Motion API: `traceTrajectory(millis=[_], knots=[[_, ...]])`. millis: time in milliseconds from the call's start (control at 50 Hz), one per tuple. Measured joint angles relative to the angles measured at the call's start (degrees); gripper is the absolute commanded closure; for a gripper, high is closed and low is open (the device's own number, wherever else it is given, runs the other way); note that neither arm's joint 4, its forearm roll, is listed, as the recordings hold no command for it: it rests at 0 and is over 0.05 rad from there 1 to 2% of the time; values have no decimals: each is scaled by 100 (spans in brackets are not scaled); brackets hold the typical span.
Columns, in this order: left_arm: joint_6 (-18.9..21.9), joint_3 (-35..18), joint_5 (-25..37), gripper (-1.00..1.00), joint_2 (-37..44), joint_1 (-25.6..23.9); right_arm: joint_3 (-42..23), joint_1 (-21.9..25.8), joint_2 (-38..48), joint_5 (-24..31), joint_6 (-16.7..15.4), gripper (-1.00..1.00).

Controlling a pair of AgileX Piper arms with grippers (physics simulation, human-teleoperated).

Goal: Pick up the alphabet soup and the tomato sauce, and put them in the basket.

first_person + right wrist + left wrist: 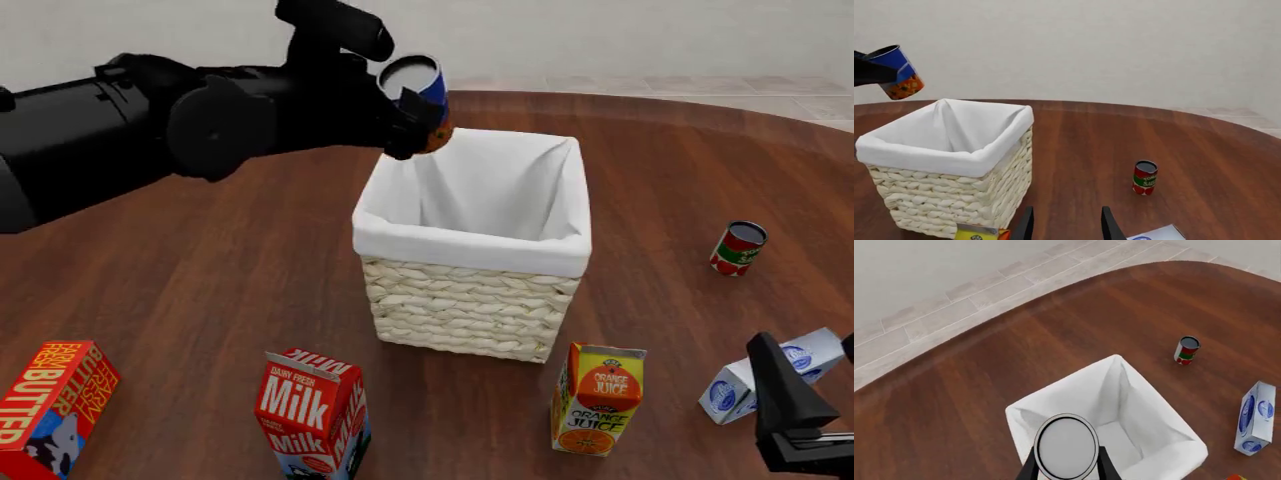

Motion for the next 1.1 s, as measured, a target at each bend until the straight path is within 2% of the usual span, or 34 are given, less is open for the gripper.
traceTrajectory(millis=[260, 580, 1100], knots=[[166, -258, 241, 100, 384, -38, 1, 33, 168, -156, -10, -100], [387, -560, 551, 100, 853, -95, 7, 64, -72, 89, -1, -100], [620, -790, 793, 100, 1382, -186, 10, 89, -137, 171, -2, -100]])
